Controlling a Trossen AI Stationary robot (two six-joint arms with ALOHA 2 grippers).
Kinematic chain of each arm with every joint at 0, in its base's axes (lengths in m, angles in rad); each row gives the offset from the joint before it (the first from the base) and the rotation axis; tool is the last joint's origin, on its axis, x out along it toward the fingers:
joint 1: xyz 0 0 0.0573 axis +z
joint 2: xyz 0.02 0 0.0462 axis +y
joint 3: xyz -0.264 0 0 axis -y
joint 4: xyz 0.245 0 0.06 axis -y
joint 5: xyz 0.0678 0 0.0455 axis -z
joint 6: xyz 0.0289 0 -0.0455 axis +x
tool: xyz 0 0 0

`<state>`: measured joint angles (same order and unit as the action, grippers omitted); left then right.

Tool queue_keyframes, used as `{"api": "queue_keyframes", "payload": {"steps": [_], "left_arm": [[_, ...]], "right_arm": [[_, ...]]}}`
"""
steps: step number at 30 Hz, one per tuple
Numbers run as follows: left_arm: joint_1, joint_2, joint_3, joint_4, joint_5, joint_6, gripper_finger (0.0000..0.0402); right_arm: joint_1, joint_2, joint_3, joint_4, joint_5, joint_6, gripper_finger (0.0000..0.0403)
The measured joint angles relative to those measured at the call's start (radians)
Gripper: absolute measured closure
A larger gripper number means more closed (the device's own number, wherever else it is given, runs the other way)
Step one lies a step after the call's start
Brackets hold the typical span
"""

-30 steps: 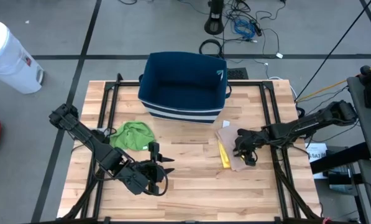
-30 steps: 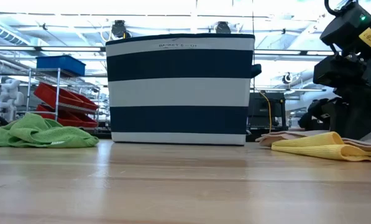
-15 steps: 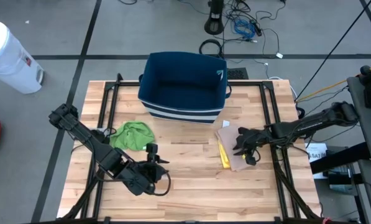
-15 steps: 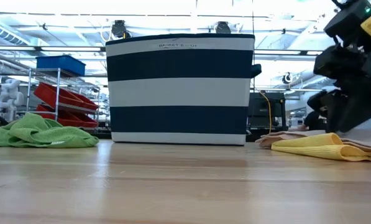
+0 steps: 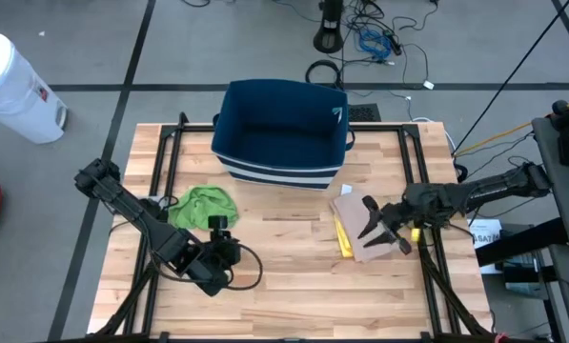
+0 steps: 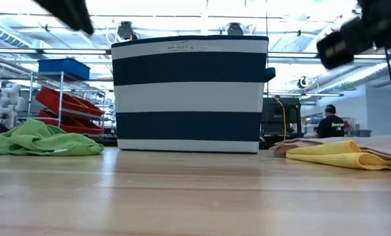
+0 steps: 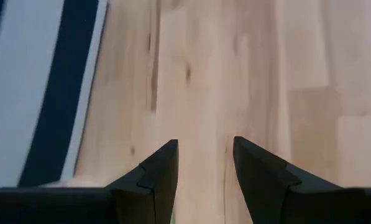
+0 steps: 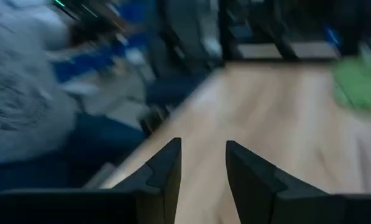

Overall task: Fold towel
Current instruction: Fold the green towel

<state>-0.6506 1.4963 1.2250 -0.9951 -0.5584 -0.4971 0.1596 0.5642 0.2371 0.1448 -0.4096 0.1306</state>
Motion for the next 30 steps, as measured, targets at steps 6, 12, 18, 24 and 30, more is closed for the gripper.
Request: {"api": "queue_keyframes", "payload": {"steps": [6, 12, 18, 24, 30], "left_arm": [[0.038, 0.0, -0.149, -0.018, 0.045, -0.125, 0.0241], [0.086, 0.0, -0.282, 0.003, 0.096, -0.174, 0.0241], [0.143, 0.0, -0.42, 0.108, 0.187, -0.166, 0.0241], [0.185, 0.0, -0.47, 0.157, 0.186, -0.154, 0.0241], [0.224, 0.0, -0.471, 0.16, 0.157, -0.11, 0.0241]], "right_arm": [[0.039, -0.002, 0.001, 0.276, -0.122, -0.029, 0.0289], [0.105, 0.004, 0.001, 0.417, -0.111, -0.085, 0.0289], [0.147, 0.064, 0.001, 0.418, -0.032, -0.14, 0.0289], [0.148, 0.144, 0.001, 0.437, -0.008, -0.147, 0.0289], [0.148, 0.215, 0.001, 0.481, -0.006, -0.146, 0.0289]]}}
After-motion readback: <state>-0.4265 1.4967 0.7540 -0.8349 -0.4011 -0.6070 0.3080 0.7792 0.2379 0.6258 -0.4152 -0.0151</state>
